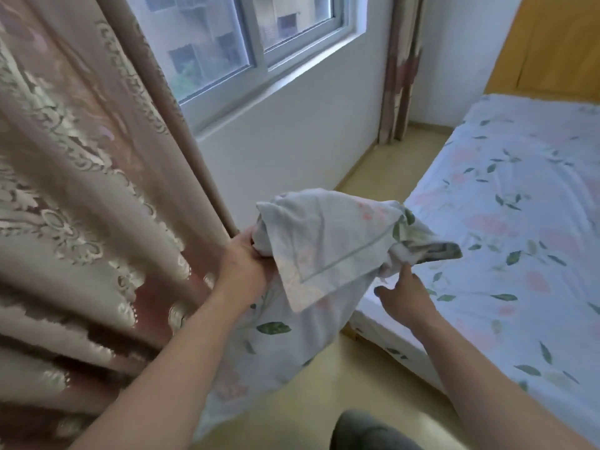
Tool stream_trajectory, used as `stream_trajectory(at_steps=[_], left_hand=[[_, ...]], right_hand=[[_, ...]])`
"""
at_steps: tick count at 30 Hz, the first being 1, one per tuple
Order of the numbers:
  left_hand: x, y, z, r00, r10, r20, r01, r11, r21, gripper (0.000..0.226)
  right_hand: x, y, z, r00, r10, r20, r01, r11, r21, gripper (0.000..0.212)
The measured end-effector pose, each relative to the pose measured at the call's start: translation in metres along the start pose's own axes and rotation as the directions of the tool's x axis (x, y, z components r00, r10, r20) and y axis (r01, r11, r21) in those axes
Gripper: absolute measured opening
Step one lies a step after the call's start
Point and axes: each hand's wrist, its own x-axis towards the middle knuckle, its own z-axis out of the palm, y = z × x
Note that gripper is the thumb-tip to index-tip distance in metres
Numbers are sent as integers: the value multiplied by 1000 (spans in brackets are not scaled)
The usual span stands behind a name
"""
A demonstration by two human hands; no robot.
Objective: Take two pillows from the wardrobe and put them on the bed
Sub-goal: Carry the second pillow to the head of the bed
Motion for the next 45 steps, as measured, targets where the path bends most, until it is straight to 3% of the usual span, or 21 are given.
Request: stream_trajectory(at_steps=[1, 3, 6, 9, 13, 15, 17, 19, 23, 27, 30, 32, 35, 37, 42, 45], left_hand=[[28, 0, 1, 995, -83, 54, 93, 972, -215, 50], [95, -3, 3, 989, -77, 124, 104, 968, -229, 50], [169, -10, 4, 986, 41, 159, -2, 972, -236, 20], [266, -7, 15, 973, 62, 222, 5, 957, -288, 26], [373, 18, 22, 944, 124, 305, -32, 957, -289, 17], [436, 35, 26, 933, 118, 339, 6, 939, -344, 30], [493, 47, 34, 929, 109, 355, 26, 935, -355, 32], [551, 51, 49, 907, 39, 419, 122, 928, -351, 17], [661, 41, 70, 680, -82, 728, 392, 881, -267, 60], [761, -6, 88, 591, -185, 785, 304, 953, -3, 83], [826, -42, 99, 383, -267, 884, 342, 930, 133, 97], [871, -50, 113, 264, -286, 921, 232, 946, 227, 81], [927, -53, 148, 163, -339, 927, 120, 939, 322, 82], [957, -51, 182, 133, -287, 949, 101, 956, 275, 80], [1030, -44, 279, 232, -194, 953, 182, 971, 154, 51], [1084, -41, 329, 190, -193, 963, 245, 959, 144, 52]], right_hand=[[14, -9, 1, 994, 92, 64, -99, 987, 124, 79], [59, -28, 8, 963, 204, 174, -256, 891, 376, 86], [115, -40, 7, 966, 164, 202, -255, 756, 603, 103], [198, -58, 0, 981, 69, 181, -183, 640, 747, 116], [266, -99, -12, 983, -52, 177, -96, 672, 734, 93], [305, -138, -12, 985, -79, 152, -59, 675, 736, 90], [337, -183, -18, 994, -47, 99, -43, 667, 744, 75], [378, -218, -20, 999, 50, 12, -40, 616, 787, 58], [458, -278, -26, 948, 279, -156, 13, 454, 891, 58], [534, -318, -56, 853, 433, -292, 123, 378, 918, 61], [581, -342, -85, 778, 516, -358, 229, 298, 927, 60], [609, -358, -104, 726, 559, -401, 301, 267, 916, 56], [652, -363, -122, 651, 631, -422, 397, 190, 898, 60], [678, -363, -132, 615, 669, -417, 441, 147, 886, 61], [758, -345, -170, 556, 720, -415, 535, 72, 842, 45], [816, -333, -207, 505, 755, -419, 571, 72, 818, 53]])
